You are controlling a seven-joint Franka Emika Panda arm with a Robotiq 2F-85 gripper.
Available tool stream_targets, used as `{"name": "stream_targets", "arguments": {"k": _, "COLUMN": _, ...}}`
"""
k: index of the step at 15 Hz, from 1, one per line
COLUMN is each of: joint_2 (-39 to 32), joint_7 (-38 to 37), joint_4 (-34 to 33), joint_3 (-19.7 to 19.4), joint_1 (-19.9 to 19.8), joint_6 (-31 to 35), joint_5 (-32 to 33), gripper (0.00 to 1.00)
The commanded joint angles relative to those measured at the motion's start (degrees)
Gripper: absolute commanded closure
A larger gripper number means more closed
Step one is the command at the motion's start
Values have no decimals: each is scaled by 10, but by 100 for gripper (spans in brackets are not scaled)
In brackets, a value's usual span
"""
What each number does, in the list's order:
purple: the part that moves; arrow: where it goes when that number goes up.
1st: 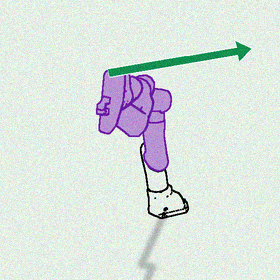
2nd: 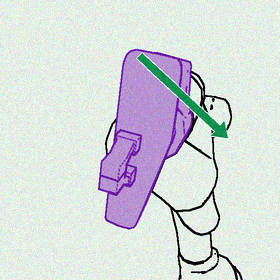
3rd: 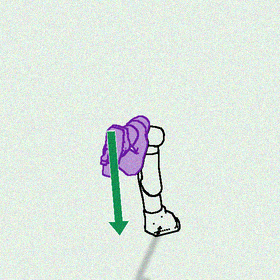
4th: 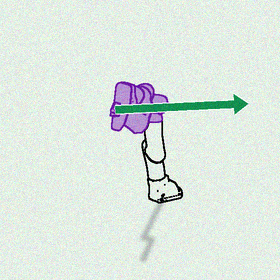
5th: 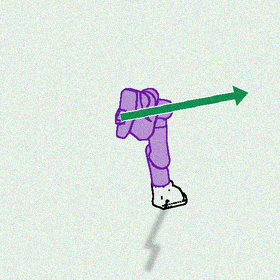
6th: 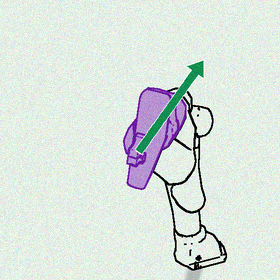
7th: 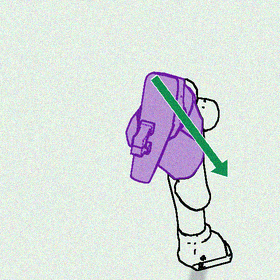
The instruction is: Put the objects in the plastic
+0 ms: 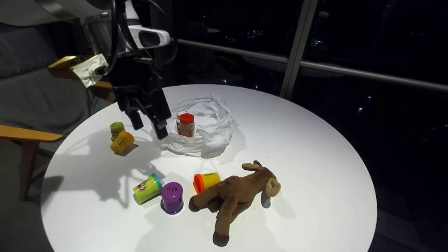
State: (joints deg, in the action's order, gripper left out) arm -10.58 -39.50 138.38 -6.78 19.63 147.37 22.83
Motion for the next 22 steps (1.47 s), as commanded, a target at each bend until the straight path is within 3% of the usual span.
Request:
{"name": "stream_targets", "arguments": {"k": 1, "joint_2": 32, "joint_7": 39, "joint_4": 91, "joint_3": 25, "joint_1": -76, "joint_6": 40, "joint_5": -66, "gripper": 0}}
{"name": "stream_targets", "arguments": {"k": 4, "joint_2": 2, "joint_7": 118, "joint_4": 116, "joint_3": 41, "joint_1": -117, "joint_6": 85, "joint_5": -137, "gripper": 0}}
{"name": "stream_targets", "arguments": {"k": 7, "joint_2": -24, "joint_7": 162, "joint_4": 119, "joint_3": 49, "joint_1": -129, "joint_6": 129, "joint_5": -170, "gripper": 0}}
{"name": "stream_targets", "arguments": {"k": 10, "joint_2": -53, "joint_7": 149, "joint_4": 113, "joint_3": 23, "joint_1": -111, "joint_6": 177, "joint_5": -136, "gripper": 0}}
{"name": "stream_targets", "arguments": {"k": 14, "joint_2": -88, "joint_7": 138, "joint_4": 106, "joint_3": -10, "joint_1": -91, "joint_6": 220, "joint_5": -140, "gripper": 0}}
{"name": "stream_targets", "arguments": {"k": 22, "joint_2": -129, "joint_7": 160, "joint_4": 102, "joint_3": -43, "joint_1": -67, "joint_6": 309, "joint_5": -198, "gripper": 0}}
